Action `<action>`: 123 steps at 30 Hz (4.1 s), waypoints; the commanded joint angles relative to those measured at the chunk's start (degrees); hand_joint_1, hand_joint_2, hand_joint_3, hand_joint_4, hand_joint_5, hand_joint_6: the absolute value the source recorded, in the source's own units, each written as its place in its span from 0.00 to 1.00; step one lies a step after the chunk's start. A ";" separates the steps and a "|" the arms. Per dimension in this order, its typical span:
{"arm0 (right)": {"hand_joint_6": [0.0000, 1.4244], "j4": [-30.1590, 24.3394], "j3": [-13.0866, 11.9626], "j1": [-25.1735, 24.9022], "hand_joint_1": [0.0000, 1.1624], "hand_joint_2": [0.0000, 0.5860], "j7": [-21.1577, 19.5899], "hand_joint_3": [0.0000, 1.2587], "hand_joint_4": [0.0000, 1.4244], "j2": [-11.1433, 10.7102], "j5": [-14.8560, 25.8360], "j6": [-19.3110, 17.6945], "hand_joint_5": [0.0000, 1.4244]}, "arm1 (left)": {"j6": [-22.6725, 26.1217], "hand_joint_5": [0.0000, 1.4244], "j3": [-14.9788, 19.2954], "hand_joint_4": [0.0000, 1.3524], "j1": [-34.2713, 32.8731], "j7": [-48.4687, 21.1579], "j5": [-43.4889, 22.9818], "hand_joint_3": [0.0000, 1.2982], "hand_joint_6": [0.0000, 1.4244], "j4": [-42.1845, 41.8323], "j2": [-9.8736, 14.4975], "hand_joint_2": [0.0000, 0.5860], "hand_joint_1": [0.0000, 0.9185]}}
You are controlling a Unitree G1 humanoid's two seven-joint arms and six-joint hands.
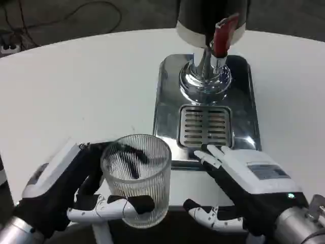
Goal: Grasp the cup under the faucet to collect the drink, then remove the cup.
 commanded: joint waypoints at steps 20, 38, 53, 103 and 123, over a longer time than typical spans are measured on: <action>0.00 -1.93 -0.73 1.63 0.34 0.65 0.36 0.08 0.00 0.55 -0.57 0.57 0.00 | -1.01 1.00 -0.26 0.94 -0.98 0.66 -0.46 0.82 1.00 -0.85 -0.20 0.42 0.61; 0.00 -6.48 -2.41 5.18 0.34 0.65 -1.24 0.08 0.00 3.52 -2.88 1.34 0.00 | -1.73 1.00 -0.65 0.94 -11.59 4.66 4.48 0.82 1.00 10.39 -0.33 0.42 0.61; 0.00 -8.61 -4.52 8.92 0.34 0.65 -7.53 0.06 0.00 5.48 -1.79 -0.14 0.00 | -2.21 1.00 -5.47 0.94 -26.50 12.73 13.45 0.82 1.00 25.79 -0.18 0.42 0.61; 0.00 -17.83 -16.49 21.32 0.34 0.65 -11.71 0.08 0.00 2.41 10.26 -1.86 0.00 | 1.75 0.96 -28.87 0.84 -59.72 37.46 24.99 0.75 1.00 69.99 -10.58 0.43 0.60; 0.00 -18.26 -16.17 22.41 0.34 0.65 -11.98 0.08 0.00 2.36 11.27 -2.38 0.00 | 2.87 0.32 -29.83 0.23 -59.60 31.54 23.40 0.21 0.48 69.49 -9.92 0.32 0.38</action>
